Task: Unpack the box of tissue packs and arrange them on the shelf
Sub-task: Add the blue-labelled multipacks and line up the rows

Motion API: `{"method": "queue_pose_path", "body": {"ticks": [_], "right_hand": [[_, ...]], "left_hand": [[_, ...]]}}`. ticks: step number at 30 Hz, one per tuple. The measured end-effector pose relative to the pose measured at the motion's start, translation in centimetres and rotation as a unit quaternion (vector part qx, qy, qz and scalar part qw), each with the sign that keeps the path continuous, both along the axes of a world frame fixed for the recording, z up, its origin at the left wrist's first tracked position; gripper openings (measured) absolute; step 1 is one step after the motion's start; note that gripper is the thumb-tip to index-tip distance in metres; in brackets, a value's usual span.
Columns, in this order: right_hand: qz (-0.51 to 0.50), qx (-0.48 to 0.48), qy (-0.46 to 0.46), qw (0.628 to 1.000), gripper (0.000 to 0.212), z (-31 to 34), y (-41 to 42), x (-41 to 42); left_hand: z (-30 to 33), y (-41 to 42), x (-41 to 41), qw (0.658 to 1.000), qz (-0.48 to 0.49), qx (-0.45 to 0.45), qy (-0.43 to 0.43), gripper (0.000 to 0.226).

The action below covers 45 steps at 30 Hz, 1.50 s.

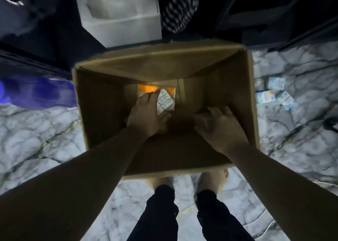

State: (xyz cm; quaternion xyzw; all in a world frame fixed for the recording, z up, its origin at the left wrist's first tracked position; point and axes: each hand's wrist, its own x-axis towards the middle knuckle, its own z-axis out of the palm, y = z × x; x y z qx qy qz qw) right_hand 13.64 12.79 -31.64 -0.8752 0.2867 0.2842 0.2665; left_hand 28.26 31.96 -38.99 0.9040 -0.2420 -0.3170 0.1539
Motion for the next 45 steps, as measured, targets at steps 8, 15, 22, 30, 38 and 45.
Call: {"method": "queue_pose_path", "body": {"ticks": [8, 15, 22, 30, 38, 45], "right_hand": [[0.124, -0.054, 0.042, 0.990, 0.052, -8.0, 0.1, -2.0], [0.141, -0.093, 0.045, 0.985, 0.041, -7.8, 0.8, -1.4], [0.093, -0.074, 0.032, 0.992, 0.035, -2.6, 0.8, 0.1], [-0.010, -0.032, -0.142, 0.989, 0.039, 10.4, -0.2, 0.4], [-0.039, 0.033, -0.286, 0.957, 0.040, 30.2, -2.0, -0.5], [-0.058, 0.068, -0.382, 0.920, 0.037, 46.8, -3.4, -1.0]], "left_hand": [[-9.0, 0.0, 1.5, 0.997, 0.013, 0.057, 0.059, 0.103], [-8.0, 0.4, 0.9, 0.997, 0.027, 0.056, 0.051, 0.095], [2.0, 2.7, -0.9, 0.996, 0.071, -0.037, 0.050, 0.093], [16.4, 5.1, -1.8, 0.989, 0.116, -0.090, 0.006, 0.091], [35.0, 4.5, -1.7, 0.967, 0.156, -0.201, -0.014, 0.086], [51.1, 2.8, -2.1, 0.944, 0.153, -0.279, -0.087, 0.089]]}}
